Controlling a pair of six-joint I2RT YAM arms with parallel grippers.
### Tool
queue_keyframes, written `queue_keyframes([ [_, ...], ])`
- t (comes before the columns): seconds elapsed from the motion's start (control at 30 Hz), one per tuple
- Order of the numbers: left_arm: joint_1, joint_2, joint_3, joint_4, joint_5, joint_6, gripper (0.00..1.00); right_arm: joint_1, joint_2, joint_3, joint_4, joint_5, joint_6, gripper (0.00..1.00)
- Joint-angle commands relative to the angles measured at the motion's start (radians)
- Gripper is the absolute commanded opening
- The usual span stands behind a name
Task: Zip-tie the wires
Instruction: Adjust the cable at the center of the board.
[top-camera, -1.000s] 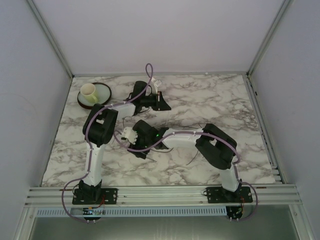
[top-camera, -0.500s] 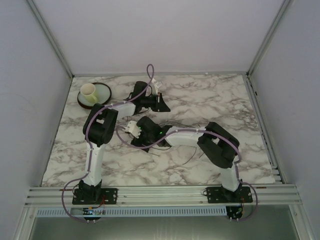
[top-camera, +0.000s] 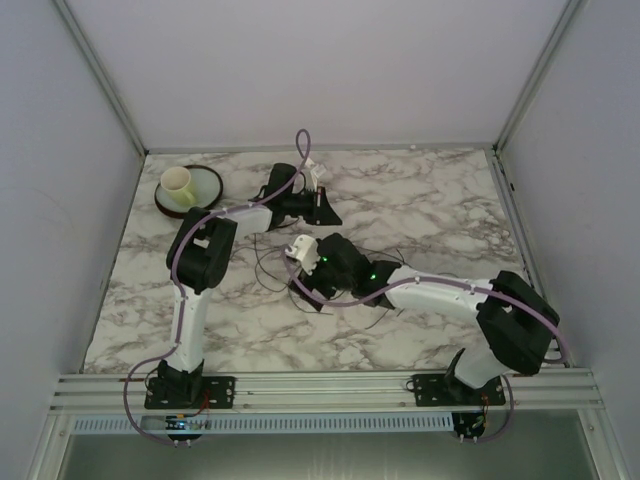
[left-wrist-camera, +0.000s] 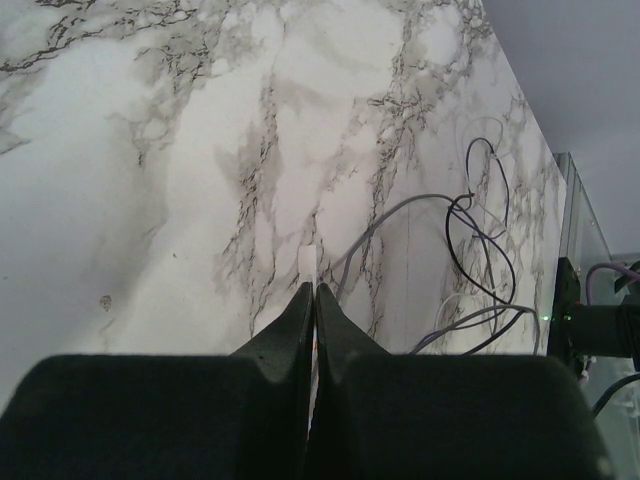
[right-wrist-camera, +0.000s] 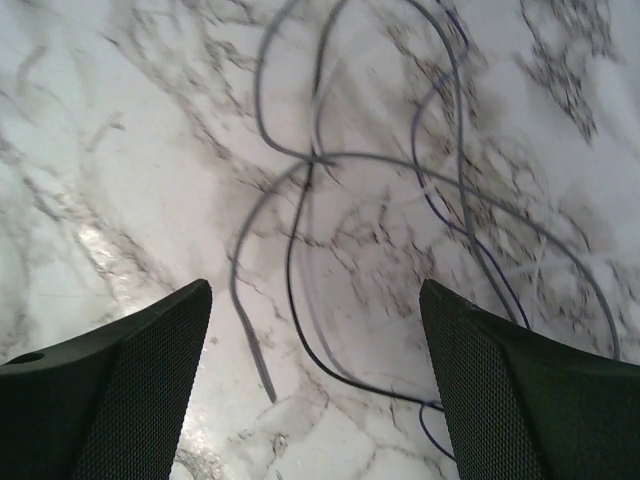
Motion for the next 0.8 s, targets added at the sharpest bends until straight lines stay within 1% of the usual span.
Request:
queue_keyframes([
  [0.0,-0.007,-0.014,-0.016,0.026,0.029,0.009,0.0,-0.034,0.021,-0.017,-0.05,0.041,0.074,0.84],
  [0.13,-0.011,-0.013,-0.024,0.03,0.03,0.007,0.0,-0.035,0.076,-0.004,-0.041,0.057,0.073,0.84],
  [0.23,-0.011,-0.016,-0.029,0.033,0.031,0.007,0.0,-0.035,0.128,0.02,-0.038,0.055,0.063,0.82],
  [0.3,-0.012,-0.019,-0.032,0.035,0.031,0.008,0.0,-0.035,0.152,0.028,-0.039,0.048,0.053,0.78],
  [0.4,-0.012,-0.022,-0.032,0.036,0.031,0.007,0.0,-0.033,0.176,0.027,-0.043,0.036,0.04,0.71],
  [0.47,-0.013,-0.024,-0.033,0.037,0.034,0.006,0.0,-0.034,0.191,0.028,-0.051,0.035,0.033,0.63],
  [0.5,-0.014,-0.024,-0.032,0.039,0.036,0.006,0.0,-0.034,0.196,0.029,-0.054,0.037,0.031,0.55],
  [0.63,-0.018,-0.029,-0.042,0.037,0.036,0.007,0.0,-0.035,0.18,0.037,-0.06,0.045,0.036,0.18],
  [0.67,-0.02,-0.031,-0.047,0.037,0.036,0.007,0.0,-0.035,0.174,0.04,-0.064,0.051,0.034,0.11],
  [0.73,-0.026,-0.04,-0.061,0.043,0.029,0.006,0.0,-0.036,0.161,0.05,-0.071,0.069,0.029,0.01],
  [0.77,-0.029,-0.046,-0.073,0.051,0.026,0.0,0.0,-0.039,0.157,0.054,-0.071,0.076,0.025,0.0],
])
